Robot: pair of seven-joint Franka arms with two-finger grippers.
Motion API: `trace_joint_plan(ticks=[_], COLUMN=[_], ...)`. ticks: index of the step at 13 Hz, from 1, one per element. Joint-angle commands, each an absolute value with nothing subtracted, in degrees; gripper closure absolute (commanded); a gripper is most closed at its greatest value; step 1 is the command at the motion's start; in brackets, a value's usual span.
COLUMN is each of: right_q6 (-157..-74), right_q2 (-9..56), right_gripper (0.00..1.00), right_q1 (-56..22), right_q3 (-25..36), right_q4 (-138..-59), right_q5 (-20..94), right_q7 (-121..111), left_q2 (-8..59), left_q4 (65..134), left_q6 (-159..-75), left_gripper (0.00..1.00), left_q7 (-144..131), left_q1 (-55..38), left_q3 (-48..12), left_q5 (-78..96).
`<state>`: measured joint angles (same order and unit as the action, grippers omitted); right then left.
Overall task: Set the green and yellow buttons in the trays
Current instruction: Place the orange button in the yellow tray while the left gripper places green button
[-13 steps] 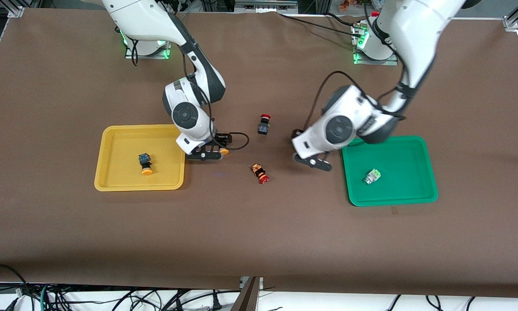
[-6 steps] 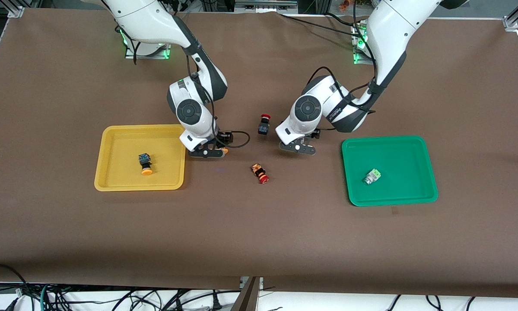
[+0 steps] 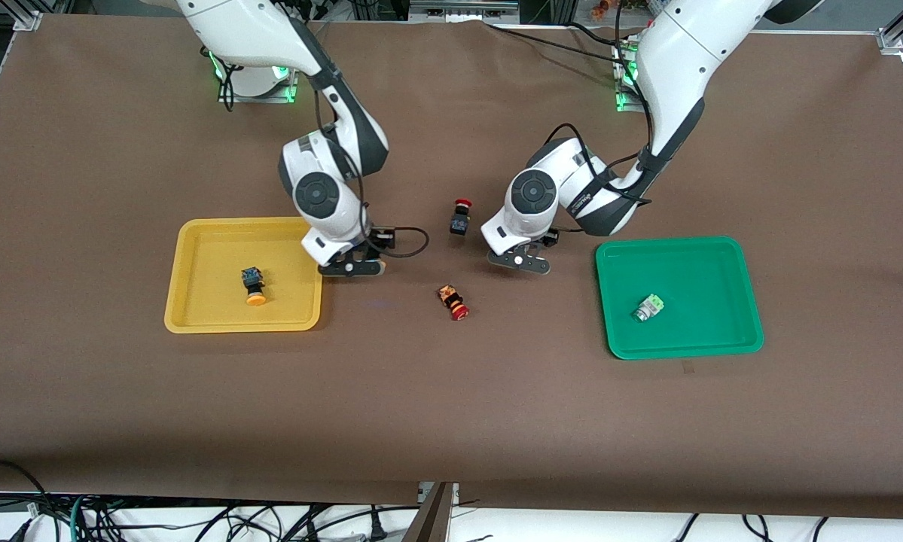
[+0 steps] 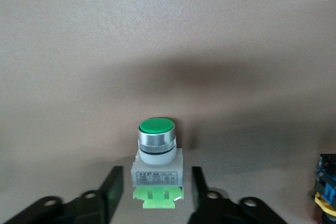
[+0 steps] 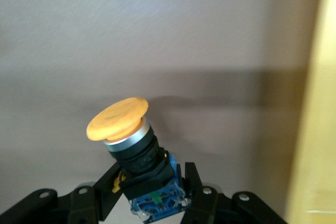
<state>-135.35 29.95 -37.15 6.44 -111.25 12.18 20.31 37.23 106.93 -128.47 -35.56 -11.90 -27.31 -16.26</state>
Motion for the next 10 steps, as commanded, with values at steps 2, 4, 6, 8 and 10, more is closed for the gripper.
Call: trace_joint_plan(ticks=[2,4,6,8,10], right_q6=[-130.8,-130.8,-131.7,-133.4,-132.1], right_q2=[27.9,28.2,29.7,29.8,28.0], right_gripper=[1.00,1.00,0.71,0.09,0.01], right_q1=[-37.2,-37.1,-36.4,-36.2,-36.2], right_q3=[15.7,18.3,19.4,19.4,19.4], right_q4=[-111.6,-111.8,-112.6,-114.2,-114.1], right_q5=[12.8,12.7,12.9,13.2,13.2], right_q7=[5.0,1.2,-0.5,0.3,0.7], left_q2=[35.9,33.1,33.0,32.4,32.8], left_q4=[105.7,102.4,98.5,96.3,96.2], left_q6=[-128.5,-119.1,-110.7,-107.7,-108.0], left_gripper=[1.00,1.00,1.00,0.99,0.98], left_q7=[-36.3,-35.9,-33.0,-18.9,-2.6], left_q1=[-11.1,-10.5,-7.3,-1.6,6.2], left_q3=[-27.5,-27.5,-27.0,-26.9,-27.0], left_q5=[-18.3,-18.3,-18.5,-18.7,-18.8])
